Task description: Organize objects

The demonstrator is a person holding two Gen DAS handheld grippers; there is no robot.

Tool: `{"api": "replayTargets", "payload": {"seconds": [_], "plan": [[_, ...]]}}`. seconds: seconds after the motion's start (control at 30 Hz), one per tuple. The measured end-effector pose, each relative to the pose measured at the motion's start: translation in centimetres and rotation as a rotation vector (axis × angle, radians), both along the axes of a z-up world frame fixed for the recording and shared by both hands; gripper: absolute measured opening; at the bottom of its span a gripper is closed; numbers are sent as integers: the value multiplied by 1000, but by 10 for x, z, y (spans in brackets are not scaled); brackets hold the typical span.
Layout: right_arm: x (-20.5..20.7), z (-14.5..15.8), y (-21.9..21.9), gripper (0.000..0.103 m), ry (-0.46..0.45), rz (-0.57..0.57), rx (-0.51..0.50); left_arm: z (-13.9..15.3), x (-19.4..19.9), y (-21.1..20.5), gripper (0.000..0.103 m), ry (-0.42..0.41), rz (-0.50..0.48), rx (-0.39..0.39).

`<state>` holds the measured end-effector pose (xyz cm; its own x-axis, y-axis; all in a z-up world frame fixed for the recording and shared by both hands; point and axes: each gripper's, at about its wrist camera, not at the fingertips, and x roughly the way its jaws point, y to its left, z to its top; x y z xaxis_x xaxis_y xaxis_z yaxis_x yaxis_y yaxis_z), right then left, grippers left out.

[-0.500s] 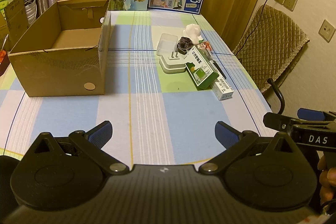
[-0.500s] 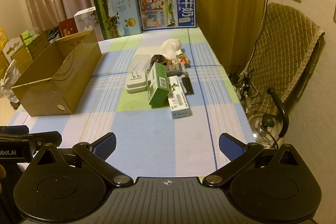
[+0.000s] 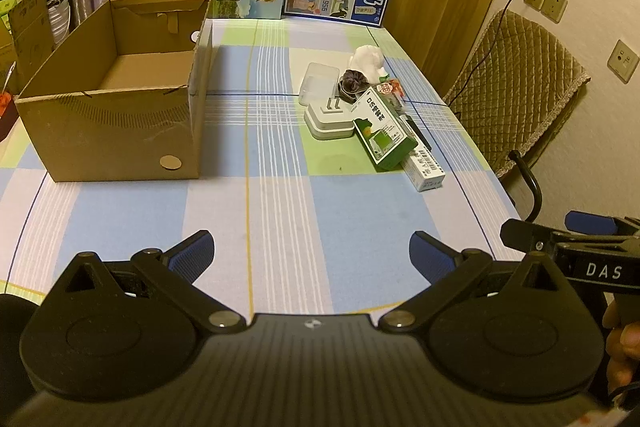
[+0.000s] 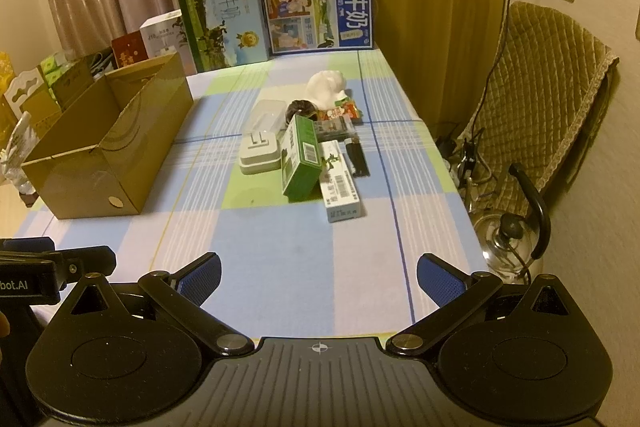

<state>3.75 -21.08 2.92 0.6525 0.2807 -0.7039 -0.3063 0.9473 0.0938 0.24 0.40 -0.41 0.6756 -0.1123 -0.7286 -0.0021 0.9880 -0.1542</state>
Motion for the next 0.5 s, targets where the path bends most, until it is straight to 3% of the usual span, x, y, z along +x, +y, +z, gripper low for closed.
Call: {"api": "replayTargets", "payload": {"seconds": [0.5], "plan": [[0, -2, -2, 101, 1, -1, 1, -3, 0, 2, 102, 5, 10, -6]]}}
